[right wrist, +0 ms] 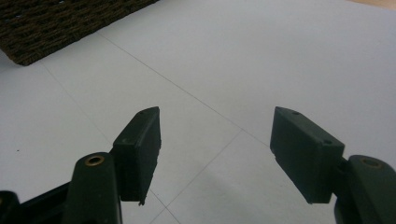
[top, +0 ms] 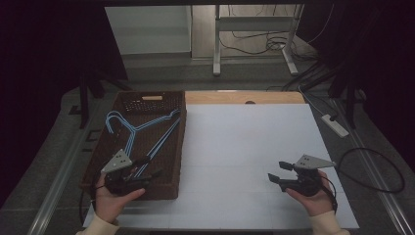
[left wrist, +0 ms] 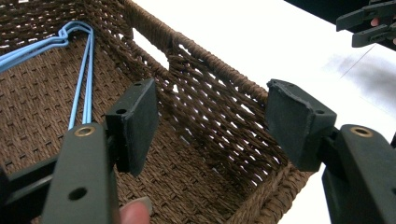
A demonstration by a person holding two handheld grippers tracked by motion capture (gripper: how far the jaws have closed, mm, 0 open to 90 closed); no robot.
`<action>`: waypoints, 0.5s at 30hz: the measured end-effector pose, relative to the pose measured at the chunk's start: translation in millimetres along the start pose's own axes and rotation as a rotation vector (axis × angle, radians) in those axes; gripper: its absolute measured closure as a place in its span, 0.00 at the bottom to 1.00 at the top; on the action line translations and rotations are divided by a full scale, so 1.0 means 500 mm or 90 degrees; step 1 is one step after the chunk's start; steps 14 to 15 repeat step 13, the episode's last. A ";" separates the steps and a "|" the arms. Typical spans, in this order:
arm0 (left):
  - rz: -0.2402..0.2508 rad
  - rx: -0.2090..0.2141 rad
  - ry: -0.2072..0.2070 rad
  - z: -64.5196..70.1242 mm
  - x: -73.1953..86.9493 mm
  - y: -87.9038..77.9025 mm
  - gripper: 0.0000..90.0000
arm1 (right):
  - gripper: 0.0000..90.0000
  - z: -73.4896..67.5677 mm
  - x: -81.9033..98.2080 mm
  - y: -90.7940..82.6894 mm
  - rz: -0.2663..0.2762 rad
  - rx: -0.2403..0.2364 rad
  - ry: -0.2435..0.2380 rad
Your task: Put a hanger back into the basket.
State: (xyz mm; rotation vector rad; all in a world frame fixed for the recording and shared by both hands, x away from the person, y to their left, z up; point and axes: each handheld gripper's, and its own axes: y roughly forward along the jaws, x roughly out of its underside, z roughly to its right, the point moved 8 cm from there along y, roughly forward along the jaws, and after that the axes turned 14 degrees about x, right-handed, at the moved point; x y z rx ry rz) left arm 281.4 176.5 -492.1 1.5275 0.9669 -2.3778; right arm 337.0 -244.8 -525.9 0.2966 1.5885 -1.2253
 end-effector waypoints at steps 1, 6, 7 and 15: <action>0.000 0.000 0.000 0.000 0.000 0.000 0.39 | 0.38 0.000 -0.001 -0.001 0.002 0.000 0.000; 0.001 0.001 0.000 0.001 -0.001 -0.001 0.39 | 0.38 0.001 -0.003 -0.003 0.006 0.003 -0.001; -0.001 0.002 -0.001 0.001 0.000 0.000 0.39 | 0.38 0.002 -0.002 -0.002 0.005 0.003 -0.002; -0.004 0.003 -0.001 0.001 0.001 0.003 0.39 | 0.38 0.003 -0.002 -0.002 0.006 0.004 -0.002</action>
